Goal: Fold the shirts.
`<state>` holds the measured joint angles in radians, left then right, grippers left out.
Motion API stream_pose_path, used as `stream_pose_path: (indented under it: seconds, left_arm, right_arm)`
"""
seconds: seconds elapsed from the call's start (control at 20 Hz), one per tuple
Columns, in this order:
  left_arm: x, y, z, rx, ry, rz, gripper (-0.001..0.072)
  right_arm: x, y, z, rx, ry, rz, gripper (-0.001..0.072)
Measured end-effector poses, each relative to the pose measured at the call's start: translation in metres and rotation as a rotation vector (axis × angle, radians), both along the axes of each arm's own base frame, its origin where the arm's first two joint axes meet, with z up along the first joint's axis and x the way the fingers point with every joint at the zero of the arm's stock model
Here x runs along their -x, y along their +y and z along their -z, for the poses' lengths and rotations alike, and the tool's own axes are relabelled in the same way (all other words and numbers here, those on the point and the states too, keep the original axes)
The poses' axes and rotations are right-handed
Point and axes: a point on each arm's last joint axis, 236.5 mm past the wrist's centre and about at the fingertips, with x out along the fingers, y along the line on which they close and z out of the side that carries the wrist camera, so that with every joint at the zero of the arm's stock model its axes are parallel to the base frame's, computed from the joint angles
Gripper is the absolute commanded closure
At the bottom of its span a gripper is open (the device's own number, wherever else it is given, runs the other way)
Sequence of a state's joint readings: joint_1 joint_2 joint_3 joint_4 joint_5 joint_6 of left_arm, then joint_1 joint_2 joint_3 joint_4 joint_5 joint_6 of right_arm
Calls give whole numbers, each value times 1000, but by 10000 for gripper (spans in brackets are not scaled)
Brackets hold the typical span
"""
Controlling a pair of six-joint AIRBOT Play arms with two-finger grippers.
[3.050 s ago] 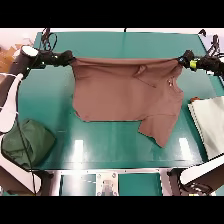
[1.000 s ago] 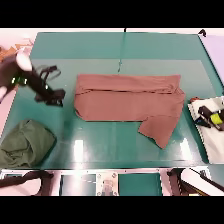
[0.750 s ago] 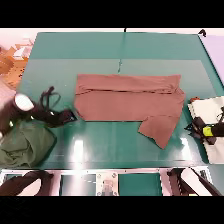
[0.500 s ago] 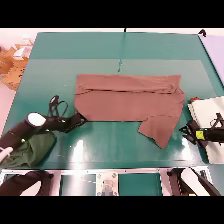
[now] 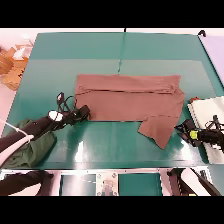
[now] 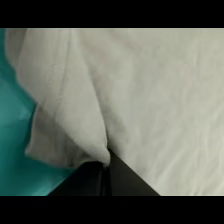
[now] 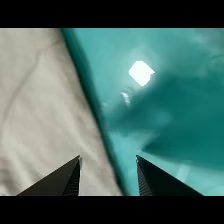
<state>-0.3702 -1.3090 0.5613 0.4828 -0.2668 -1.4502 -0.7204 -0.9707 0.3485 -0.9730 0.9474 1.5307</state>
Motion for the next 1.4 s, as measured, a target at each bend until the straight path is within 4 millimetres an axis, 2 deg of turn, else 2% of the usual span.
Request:
stream_pose_path:
  seconds: [0.1, 0.2, 0.25, 0.3, 0.35, 0.4, 0.5, 0.7, 1.0, 1.2, 1.3, 1.4]
  left_arm:
    - [-2, -4, -1, 0, 1, 26, 686]
    - [-2, -6, -1, 7, 11, 46, 687]
    - [-1, -6, -1, 12, 18, 50, 686]
    - [-1, -6, -1, 17, 24, 56, 687]
    - [0, -5, -1, 24, 35, 62, 687]
    - [2, -5, -1, 33, 48, 69, 687]
    - [5, -3, -1, 48, 71, 82, 687]
    - [16, 6, -2, 74, 122, 132, 689]
    - [31, 40, -28, -4, 124, 182, 688]
    - [38, 50, -37, -54, 138, 217, 689]
    - [31, 50, -51, -68, 116, 247, 688]
    - [16, 48, -71, -81, 76, 270, 688]
  right_arm:
    - [-1, 9, 7, -44, 15, -5, 285]
    - [-15, 29, 7, -153, -2, 39, 301]
    - [-19, 37, 7, -191, -7, 47, 356]
    - [-22, 43, 9, -215, -7, 42, 458]
    - [-22, 47, 12, -218, -4, 18, 629]
    - [-20, 49, 15, -214, 1, -5, 695]
    - [-23, 50, 15, -204, -9, -53, 696]
    - [-20, 40, 11, -137, 15, -179, 697]
    - [-7, 15, -4, -20, 88, -242, 697]
    - [-19, 10, -34, 12, 32, -240, 697]
    - [-35, 7, -57, 20, -23, -239, 696]
    - [-56, 6, -81, 35, -91, -245, 696]
